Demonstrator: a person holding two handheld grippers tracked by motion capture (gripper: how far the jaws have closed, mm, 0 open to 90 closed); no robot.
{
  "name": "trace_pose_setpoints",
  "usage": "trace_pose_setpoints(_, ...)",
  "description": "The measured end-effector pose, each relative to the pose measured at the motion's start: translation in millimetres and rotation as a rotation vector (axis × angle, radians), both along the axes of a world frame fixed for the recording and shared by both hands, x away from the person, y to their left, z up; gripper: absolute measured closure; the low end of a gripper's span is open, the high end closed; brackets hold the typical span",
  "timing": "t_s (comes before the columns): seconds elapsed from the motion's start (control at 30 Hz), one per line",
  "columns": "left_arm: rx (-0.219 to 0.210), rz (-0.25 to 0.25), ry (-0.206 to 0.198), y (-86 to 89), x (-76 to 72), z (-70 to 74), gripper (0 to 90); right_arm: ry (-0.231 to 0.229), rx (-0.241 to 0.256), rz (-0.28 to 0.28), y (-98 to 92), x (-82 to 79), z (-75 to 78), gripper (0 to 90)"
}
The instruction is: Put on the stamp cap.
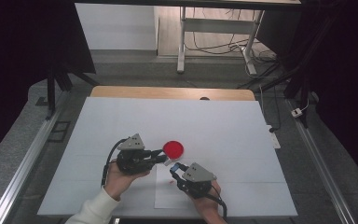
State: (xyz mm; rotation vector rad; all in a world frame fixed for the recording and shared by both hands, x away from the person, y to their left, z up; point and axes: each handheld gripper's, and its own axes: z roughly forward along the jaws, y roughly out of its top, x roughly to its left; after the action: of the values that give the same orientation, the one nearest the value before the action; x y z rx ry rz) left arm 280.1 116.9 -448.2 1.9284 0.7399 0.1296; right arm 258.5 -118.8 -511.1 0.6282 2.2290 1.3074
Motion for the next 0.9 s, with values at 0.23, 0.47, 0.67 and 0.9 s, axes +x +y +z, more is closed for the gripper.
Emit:
trace_pose_setpoints(0.23, -0.010, -0.009, 0.007, -6.6, 0.1, -0.9, 75.7, -0.020, -0.006, -0.029, 4.4, 0.1, -0.1, 65.3)
trace_pose_setpoints(0.47, -0.009, -0.009, 0.010, -9.3, 0.6, -2.7, 75.7, -0.037, 0.002, -0.040, 7.6, 0.1, 1.2, 65.3)
trace_pose_setpoints(0.67, -0.008, -0.008, 0.011, -9.8, 0.6, -3.4, 75.7, -0.045, 0.006, -0.049, 9.7, -0.8, 2.0, 65.2)
trace_pose_setpoints(0.9, -0.007, -0.008, 0.011, -10.0, 0.7, -3.9, 75.7, -0.049, 0.014, -0.053, 10.7, -1.0, 2.2, 65.3)
